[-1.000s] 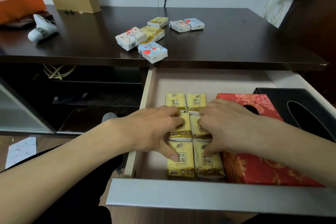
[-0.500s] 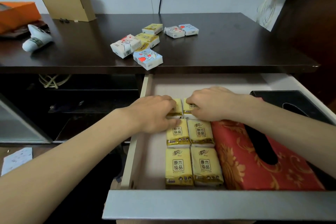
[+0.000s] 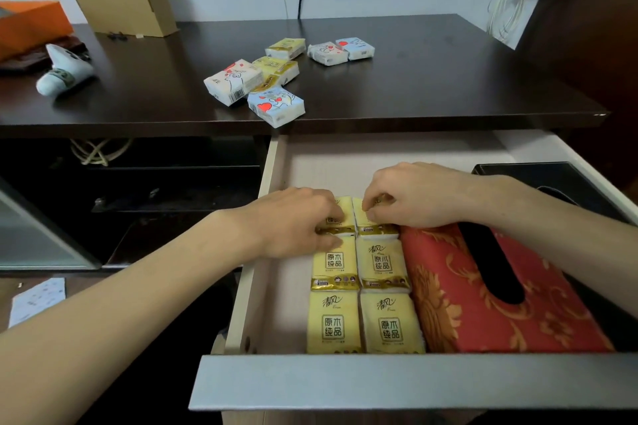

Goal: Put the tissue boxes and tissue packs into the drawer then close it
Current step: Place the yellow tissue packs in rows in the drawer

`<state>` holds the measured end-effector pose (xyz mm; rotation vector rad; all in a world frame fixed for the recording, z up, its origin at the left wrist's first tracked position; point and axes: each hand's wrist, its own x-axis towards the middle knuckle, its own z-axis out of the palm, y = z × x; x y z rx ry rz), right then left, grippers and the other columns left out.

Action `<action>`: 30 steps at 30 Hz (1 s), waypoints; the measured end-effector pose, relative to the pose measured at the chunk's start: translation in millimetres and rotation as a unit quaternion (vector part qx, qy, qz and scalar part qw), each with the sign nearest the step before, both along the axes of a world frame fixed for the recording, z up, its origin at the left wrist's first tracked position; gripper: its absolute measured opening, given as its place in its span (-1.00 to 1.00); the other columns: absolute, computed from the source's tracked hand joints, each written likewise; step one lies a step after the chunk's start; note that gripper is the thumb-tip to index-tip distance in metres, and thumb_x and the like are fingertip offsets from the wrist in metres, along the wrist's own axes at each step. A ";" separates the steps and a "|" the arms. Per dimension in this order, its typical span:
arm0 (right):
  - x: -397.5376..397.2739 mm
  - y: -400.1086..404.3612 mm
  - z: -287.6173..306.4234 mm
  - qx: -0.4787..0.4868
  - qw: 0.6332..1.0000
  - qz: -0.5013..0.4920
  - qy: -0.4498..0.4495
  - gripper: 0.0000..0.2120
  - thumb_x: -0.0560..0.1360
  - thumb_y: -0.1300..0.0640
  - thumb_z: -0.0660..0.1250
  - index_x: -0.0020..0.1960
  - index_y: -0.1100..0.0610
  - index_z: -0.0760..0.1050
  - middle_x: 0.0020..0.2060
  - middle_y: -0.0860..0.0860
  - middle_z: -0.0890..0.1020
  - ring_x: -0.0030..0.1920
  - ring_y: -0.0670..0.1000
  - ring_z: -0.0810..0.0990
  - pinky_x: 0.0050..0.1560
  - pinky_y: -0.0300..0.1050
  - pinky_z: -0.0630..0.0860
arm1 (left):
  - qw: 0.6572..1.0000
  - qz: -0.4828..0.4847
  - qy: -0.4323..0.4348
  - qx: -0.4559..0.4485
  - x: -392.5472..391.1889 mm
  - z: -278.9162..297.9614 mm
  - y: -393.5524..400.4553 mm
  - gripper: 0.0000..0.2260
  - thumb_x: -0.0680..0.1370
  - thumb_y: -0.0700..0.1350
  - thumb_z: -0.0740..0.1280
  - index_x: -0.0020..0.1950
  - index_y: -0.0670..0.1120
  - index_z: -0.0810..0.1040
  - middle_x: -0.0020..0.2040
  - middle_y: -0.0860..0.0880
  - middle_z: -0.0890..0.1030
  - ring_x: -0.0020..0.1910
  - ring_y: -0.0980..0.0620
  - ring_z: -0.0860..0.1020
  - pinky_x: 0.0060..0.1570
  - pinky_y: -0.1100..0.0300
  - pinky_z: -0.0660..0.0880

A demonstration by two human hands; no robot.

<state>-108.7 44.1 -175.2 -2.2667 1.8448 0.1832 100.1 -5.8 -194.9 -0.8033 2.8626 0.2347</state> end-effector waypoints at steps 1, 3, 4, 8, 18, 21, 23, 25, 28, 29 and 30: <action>-0.2 1.2 0.0 -0.001 1.000 0.003 -0.001 -0.73 0.50 -0.16 0.25 0.08 -0.14 0.65 0.08 -0.13 0.65 0.11 0.04 0.60 0.11 0.09 0.56 | 1.000 -0.002 0.000 0.003 1.4 0.2 0.7 -0.69 0.58 0.17 0.28 0.20 0.02 0.56 0.14 0.05 0.52 0.06 -0.02 0.53 -0.07 0.06 0.46; 0.2 2.2 0.3 -0.003 1.000 0.008 0.001 -0.73 0.52 -0.17 0.24 0.07 -0.14 0.65 0.06 -0.13 0.65 0.10 0.03 0.59 0.09 0.08 0.55 | 1.000 -0.004 0.002 0.005 3.1 0.6 2.2 -0.67 0.58 0.17 0.28 0.26 0.04 0.55 0.18 0.07 0.53 0.11 -0.01 0.53 -0.02 0.05 0.48; 0.6 1.9 0.8 -0.004 1.000 0.010 0.003 -0.73 0.52 -0.17 0.25 0.07 -0.13 0.65 0.06 -0.12 0.65 0.10 0.03 0.59 0.08 0.08 0.55 | 1.000 -0.003 0.002 0.003 3.4 0.9 2.8 -0.66 0.58 0.17 0.28 0.28 0.05 0.55 0.20 0.07 0.53 0.13 -0.01 0.53 0.00 0.04 0.49; 0.2 0.4 -0.3 -0.014 1.000 0.009 -0.003 -0.74 0.52 -0.17 0.27 0.09 -0.12 0.64 0.11 -0.10 0.61 0.15 0.03 0.57 0.14 0.12 0.54 | 1.000 0.009 0.001 -0.024 1.5 2.8 1.7 -0.65 0.57 0.19 0.27 0.27 0.05 0.53 0.20 0.07 0.53 0.17 -0.04 0.53 0.06 -0.04 0.52; 0.8 -24.3 38.5 -0.170 0.960 -0.044 -0.219 -0.84 0.51 -0.04 0.32 -0.11 -0.10 0.68 -0.20 -0.19 0.72 -0.13 -0.13 0.65 0.02 0.01 0.59 | 0.966 0.128 0.216 -0.065 30.6 52.2 -20.8 -0.74 0.54 0.19 0.25 0.12 0.17 0.63 -0.01 0.19 0.68 -0.02 0.19 0.61 0.00 0.01 0.57; 3.1 -56.1 51.0 -0.195 0.939 -0.052 -0.278 -0.87 0.54 0.03 0.37 -0.09 -0.08 0.70 -0.21 -0.16 0.74 -0.14 -0.15 0.66 0.03 -0.03 0.58 | 0.911 0.190 0.357 -0.083 46.8 68.5 -40.7 -0.79 0.50 0.12 0.28 -0.02 0.13 0.67 -0.14 0.16 0.69 -0.11 0.20 0.62 -0.06 0.02 0.59; 8.4 -83.6 57.0 -0.205 0.925 -0.056 -0.314 -0.86 0.55 0.09 0.37 -0.05 -0.08 0.70 -0.17 -0.16 0.74 -0.08 -0.14 0.67 0.06 -0.08 0.57 | 0.878 0.225 0.407 -0.115 55.5 76.6 -65.8 -0.82 0.51 0.07 0.30 -0.02 0.10 0.68 -0.05 0.12 0.68 -0.04 0.13 0.62 -0.02 0.00 0.57; 16.9 -114.6 60.8 -0.223 0.917 -0.054 -0.327 -0.82 0.56 0.14 0.35 0.02 -0.07 0.69 -0.06 -0.19 0.71 -0.01 -0.16 0.64 0.08 -0.16 0.55 | 0.879 0.265 0.369 -0.145 61.6 80.4 -96.1 -0.78 0.53 0.03 0.34 0.14 0.06 0.66 0.17 0.06 0.61 0.16 0.04 0.56 0.11 -0.03 0.53; 30.0 -162.8 62.0 -0.243 0.924 -0.039 -0.294 -0.79 0.58 0.18 0.33 0.15 0.00 0.65 0.06 -0.10 0.64 0.07 -0.09 0.57 0.02 -0.22 0.43 | 0.896 0.325 0.283 -0.109 65.1 75.6 -132.2 -0.64 0.52 0.05 0.40 0.32 0.07 0.56 0.35 -0.01 0.52 0.27 -0.06 0.50 0.20 -0.09 0.51; 33.6 -177.4 61.2 -0.245 0.926 -0.037 -0.286 -0.79 0.58 0.18 0.33 0.17 0.01 0.64 0.07 -0.08 0.60 0.07 -0.07 0.54 0.02 -0.20 0.39 | 0.897 0.336 0.274 -0.086 65.4 72.4 -139.1 -0.62 0.51 0.07 0.41 0.32 0.10 0.54 0.32 -0.01 0.54 0.22 -0.08 0.54 0.16 -0.10 0.54; 36.4 -190.5 60.4 -0.244 0.928 -0.036 -0.280 -0.78 0.58 0.18 0.34 0.18 0.01 0.64 0.07 -0.09 0.56 0.07 -0.07 0.52 0.03 -0.20 0.36 | 0.896 0.342 0.273 -0.072 65.8 68.6 -143.9 -0.60 0.49 0.09 0.43 0.32 0.13 0.51 0.28 -0.01 0.58 0.16 -0.08 0.57 0.10 -0.11 0.56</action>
